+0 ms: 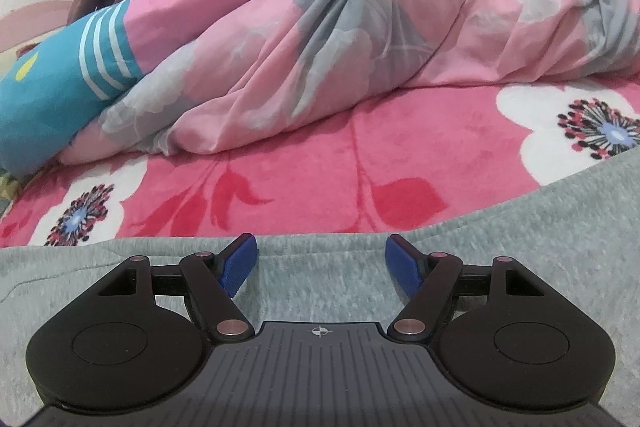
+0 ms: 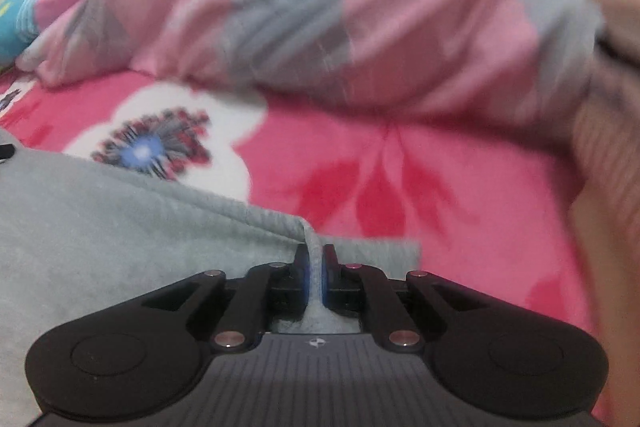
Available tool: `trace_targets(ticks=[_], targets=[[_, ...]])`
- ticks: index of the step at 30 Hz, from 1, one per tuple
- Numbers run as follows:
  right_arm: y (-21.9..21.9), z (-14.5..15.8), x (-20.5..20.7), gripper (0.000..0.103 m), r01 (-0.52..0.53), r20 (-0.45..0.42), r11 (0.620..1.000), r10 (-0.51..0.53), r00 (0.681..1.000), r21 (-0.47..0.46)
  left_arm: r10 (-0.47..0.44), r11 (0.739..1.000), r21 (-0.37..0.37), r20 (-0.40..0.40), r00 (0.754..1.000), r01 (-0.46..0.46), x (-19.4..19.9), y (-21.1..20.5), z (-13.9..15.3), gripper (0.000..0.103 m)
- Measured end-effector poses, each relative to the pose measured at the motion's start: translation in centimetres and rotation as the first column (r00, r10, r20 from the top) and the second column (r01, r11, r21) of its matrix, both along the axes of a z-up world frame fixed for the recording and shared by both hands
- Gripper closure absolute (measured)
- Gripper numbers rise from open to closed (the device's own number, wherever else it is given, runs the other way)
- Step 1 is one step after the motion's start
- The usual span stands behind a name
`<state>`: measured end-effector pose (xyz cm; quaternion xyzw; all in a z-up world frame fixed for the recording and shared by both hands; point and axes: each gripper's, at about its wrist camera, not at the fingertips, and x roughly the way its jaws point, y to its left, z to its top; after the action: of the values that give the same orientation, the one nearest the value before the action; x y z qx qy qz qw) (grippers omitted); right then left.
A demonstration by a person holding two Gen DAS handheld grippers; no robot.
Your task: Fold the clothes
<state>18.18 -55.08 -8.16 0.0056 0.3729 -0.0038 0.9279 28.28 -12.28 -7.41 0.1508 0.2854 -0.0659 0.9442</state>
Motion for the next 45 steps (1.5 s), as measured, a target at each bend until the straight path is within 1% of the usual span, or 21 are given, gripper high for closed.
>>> trace_targets(ticks=[1,3,4,5,6,8,10,12,14,15,16,18,22,24,26,27,33,36,40,43,45], targets=[[-0.5,-0.7,-0.1,0.098,0.01,0.005,1.0,-0.01,1.0,0.029,0.0,1.0,0.003,0.0,1.0,0.0,0.0,0.0,0.0,0.031],[-2.4,-0.2,-0.7,0.086,0.068,0.017,0.983,-0.072,0.997,0.174,0.0,1.0,0.003,-0.008,1.0,0.0,0.1,0.0,-0.1,0.03],[-3.2,0.3,-1.4,0.069,0.112,0.027,0.969,-0.121,0.992,0.222,0.001,1.0,0.002,-0.013,1.0,-0.001,0.2,0.0,-0.1,0.03],[-4.1,0.7,-2.2,0.06,0.155,0.035,0.95,-0.171,0.985,0.271,0.002,1.0,0.0,-0.018,1.0,-0.002,0.3,0.0,0.0,0.029],[-5.0,1.1,-2.9,0.059,0.197,0.04,0.927,-0.22,0.975,0.318,0.003,1.0,-0.003,-0.025,1.0,-0.003,0.4,0.1,0.1,0.028],[-5.7,2.5,-4.9,0.058,0.262,0.047,0.891,-0.3,0.953,0.37,0.005,1.0,-0.013,-0.042,0.999,-0.005,0.6,0.3,0.5,0.028],[-5.2,4.2,-7.2,0.057,0.28,0.073,0.886,-0.328,0.942,0.37,0.015,0.999,-0.04,-0.062,0.998,-0.017,0.2,0.9,1.4,0.027],[-4.1,6.3,-10.1,0.052,0.291,0.109,0.881,-0.353,0.929,0.373,0.022,0.997,-0.077,-0.066,0.998,-0.027,-0.9,1.6,2.9,0.027],[-2.5,8.2,-13.6,0.046,0.287,0.149,0.866,-0.374,0.915,0.41,0.02,0.994,-0.11,-0.064,0.998,-0.027,-2.2,2.3,4.4,0.023],[-1.6,9.0,-15.5,0.043,0.278,0.17,0.854,-0.383,0.908,0.439,0.009,0.992,-0.123,-0.058,0.998,-0.016,-3.2,2.6,5.3,0.018],[-0.5,9.6,-17.5,0.041,0.257,0.182,0.836,-0.384,0.905,0.484,-0.002,0.99,-0.138,-0.05,0.999,-0.005,-4.3,3.0,6.2,0.012],[1.7,9.9,-20.5,0.04,0.229,0.176,0.805,-0.378,0.909,0.547,-0.026,0.984,-0.176,-0.041,0.999,0.018,-6.7,3.8,7.7,0.005],[6.8,9.6,-25.1,0.037,0.181,0.153,0.759,-0.348,0.925,0.625,-0.075,0.96,-0.274,-0.067,0.995,0.054,-11.7,5.7,9.7,0.003],[9.3,9.2,-27.0,0.034,0.156,0.17,0.75,-0.338,0.926,0.643,-0.079,0.948,-0.315,-0.086,0.993,0.048,-13.7,6.4,9.7,0.002],[11.7,8.8,-28.7,0.028,0.139,0.184,0.74,-0.337,0.923,0.659,-0.076,0.94,-0.34,-0.1,0.992,0.038,-15.3,7.1,9.1,0.002],[12.9,8.5,-29.4,0.028,0.134,0.189,0.734,-0.339,0.921,0.666,-0.075,0.935,-0.352,-0.108,0.991,0.032,-16.1,7.5,8.9,0.001],[18.0,6.9,-31.3,0.025,0.138,0.147,0.685,-0.34,0.929,0.715,-0.07,0.906,-0.424,-0.151,0.986,-0.001,-20.9,9.6,7.2,0.0],[20.0,5.9,-31.4,0.019,0.159,0.112,0.671,-0.342,0.933,0.724,-0.061,0.894,-0.448,-0.174,0.983,-0.023,-22.4,10.5,6.3,0.0],[22.6,5.2,-31.0,0.015,0.184,0.062,0.692,-0.315,0.947,0.698,-0.056,0.879,-0.475,-0.197,0.979,-0.045,-23.6,11.4,4.7,0.0],[24.0,4.9,-30.2,0.012,0.142,0.073,0.703,-0.267,0.961,0.697,-0.06,0.866,-0.5,-0.145,0.988,-0.021,-24.7,12.3,3.5,0.0],[24.8,4.6,-29.1,0.012,0.105,0.083,0.696,-0.23,0.97,0.711,-0.048,0.852,-0.522,-0.121,0.991,-0.023,-25.0,12.9,2.7,0.0]])
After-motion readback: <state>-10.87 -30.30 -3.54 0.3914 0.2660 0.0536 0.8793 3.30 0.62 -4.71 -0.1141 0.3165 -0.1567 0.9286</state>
